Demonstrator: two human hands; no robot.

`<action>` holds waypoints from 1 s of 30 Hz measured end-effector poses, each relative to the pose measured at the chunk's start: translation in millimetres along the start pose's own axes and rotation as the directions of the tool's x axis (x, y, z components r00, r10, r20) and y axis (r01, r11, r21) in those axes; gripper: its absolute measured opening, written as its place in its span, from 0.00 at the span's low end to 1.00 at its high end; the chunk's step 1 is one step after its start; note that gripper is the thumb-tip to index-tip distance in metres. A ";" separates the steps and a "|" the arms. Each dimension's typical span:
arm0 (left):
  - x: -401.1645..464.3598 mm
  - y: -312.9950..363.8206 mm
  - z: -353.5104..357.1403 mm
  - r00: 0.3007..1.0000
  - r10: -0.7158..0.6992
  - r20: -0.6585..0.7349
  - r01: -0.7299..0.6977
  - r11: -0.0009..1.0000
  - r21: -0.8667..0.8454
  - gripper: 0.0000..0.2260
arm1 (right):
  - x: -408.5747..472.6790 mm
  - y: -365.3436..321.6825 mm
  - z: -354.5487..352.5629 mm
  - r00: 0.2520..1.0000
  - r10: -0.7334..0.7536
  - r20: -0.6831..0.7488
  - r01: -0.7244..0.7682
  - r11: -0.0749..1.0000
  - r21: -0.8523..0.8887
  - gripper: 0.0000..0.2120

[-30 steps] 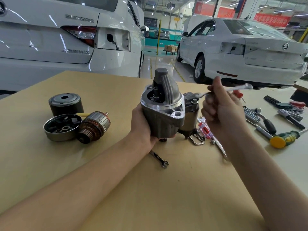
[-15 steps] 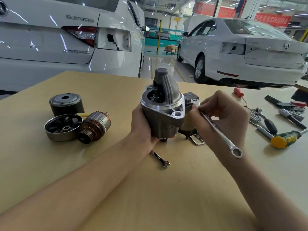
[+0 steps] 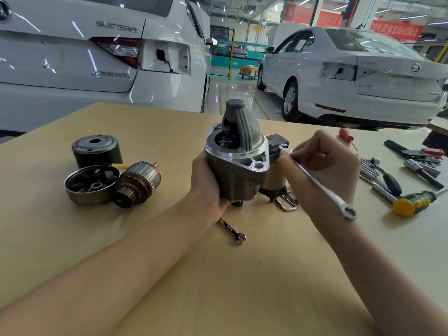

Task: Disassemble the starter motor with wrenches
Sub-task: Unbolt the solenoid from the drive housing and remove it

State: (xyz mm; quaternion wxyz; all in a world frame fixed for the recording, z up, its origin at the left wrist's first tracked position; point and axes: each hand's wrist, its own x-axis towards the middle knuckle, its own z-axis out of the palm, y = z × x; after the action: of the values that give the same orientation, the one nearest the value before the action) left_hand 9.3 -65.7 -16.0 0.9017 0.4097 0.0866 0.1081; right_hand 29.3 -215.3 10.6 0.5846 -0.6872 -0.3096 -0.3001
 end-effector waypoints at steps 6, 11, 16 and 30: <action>-0.6 0.6 1.3 1.000 -0.001 -0.002 0.001 1.000 -0.010 0.18 | 16.9 2.0 -13.7 0.933 0.316 0.175 -0.356 0.881 0.311 0.13; -1.0 1.5 1.4 1.000 -0.020 -0.010 0.019 1.000 -0.022 0.18 | 22.8 2.7 -13.8 0.786 0.514 0.344 -0.613 0.575 0.541 0.13; -1.2 1.5 1.7 1.000 -0.024 -0.017 0.023 0.999 -0.032 0.18 | 25.5 1.6 -13.5 0.697 0.585 0.416 -0.696 0.408 0.591 0.12; -0.6 0.2 1.2 1.000 -0.014 -0.003 0.014 0.999 -0.032 0.18 | 17.5 1.9 -16.7 0.951 0.289 0.108 -0.304 0.813 0.496 0.07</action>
State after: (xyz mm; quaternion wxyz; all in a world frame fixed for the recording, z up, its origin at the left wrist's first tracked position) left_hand 9.0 -66.6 -15.0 0.9087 0.3943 0.0889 0.1039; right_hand 40.9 -230.8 25.3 0.7797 -0.5531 -0.2746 -0.1038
